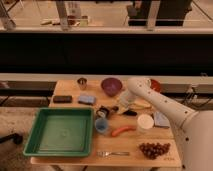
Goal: Place brush in table surface
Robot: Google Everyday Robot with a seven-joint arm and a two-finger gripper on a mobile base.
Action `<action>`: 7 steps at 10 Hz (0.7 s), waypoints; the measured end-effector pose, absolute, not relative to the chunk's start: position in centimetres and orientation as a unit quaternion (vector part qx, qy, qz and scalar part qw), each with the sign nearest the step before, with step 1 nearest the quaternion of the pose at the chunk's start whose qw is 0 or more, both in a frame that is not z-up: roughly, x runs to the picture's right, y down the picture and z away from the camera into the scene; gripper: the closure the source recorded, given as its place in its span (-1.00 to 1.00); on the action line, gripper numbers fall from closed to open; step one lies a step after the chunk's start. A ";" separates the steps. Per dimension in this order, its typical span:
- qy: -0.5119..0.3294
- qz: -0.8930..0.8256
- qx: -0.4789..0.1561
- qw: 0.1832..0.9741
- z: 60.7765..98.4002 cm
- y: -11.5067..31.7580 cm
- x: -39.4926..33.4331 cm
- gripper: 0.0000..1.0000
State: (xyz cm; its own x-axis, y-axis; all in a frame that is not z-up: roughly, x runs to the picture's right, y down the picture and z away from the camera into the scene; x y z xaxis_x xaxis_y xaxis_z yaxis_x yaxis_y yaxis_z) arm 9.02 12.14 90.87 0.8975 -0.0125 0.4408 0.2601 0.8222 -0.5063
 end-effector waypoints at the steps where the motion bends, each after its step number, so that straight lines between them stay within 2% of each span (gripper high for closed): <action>1: -0.215 -0.073 -0.290 0.930 91.0 12.1 9.0 0.69; 3: -0.214 -0.067 -0.299 0.927 91.1 12.5 9.2 0.97; 7: -0.173 -0.031 -0.309 0.935 90.1 12.2 10.4 1.00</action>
State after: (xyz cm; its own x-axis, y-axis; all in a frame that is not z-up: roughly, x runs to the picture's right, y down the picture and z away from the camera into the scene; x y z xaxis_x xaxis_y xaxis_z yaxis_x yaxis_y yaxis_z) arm 10.42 12.20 90.05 0.9383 0.0485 0.3423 0.1651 0.8071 -0.5668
